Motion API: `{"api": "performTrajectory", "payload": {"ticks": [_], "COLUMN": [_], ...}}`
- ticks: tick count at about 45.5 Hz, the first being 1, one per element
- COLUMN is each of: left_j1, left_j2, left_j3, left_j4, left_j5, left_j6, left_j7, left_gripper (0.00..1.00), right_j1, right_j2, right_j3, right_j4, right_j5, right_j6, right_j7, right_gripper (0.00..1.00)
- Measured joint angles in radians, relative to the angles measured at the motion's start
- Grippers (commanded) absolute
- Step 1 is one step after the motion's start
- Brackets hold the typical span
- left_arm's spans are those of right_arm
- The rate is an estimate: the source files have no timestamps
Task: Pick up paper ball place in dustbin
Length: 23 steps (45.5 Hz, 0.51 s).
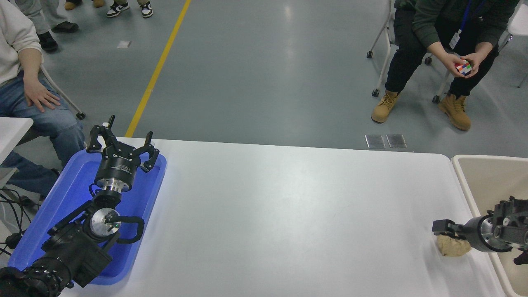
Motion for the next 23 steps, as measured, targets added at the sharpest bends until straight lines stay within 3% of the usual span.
{"api": "performTrajectory", "payload": {"ticks": [9,16,23], "left_j1": [0.000,0.000,0.000], "left_j2": [0.000,0.000,0.000], "left_j3": [0.000,0.000,0.000], "left_j4": [0.000,0.000,0.000], "left_j5": [0.000,0.000,0.000], "left_j6": [0.000,0.000,0.000], "left_j7": [0.000,0.000,0.000], "left_gripper": [1.00,1.00,1.00], "right_j1": [-0.020,-0.031,-0.036], "right_j2": [0.005,0.012,0.014], "right_j3": [0.007,0.003,-0.002], "right_j4": [-0.004,-0.006,-0.006], "right_j5": [-0.003,-0.039,-0.091], "right_j6": [-0.038,-0.078,-0.104], "right_j7": [0.020,0.049,0.067], "right_gripper": [0.89,0.64,0.50]}}
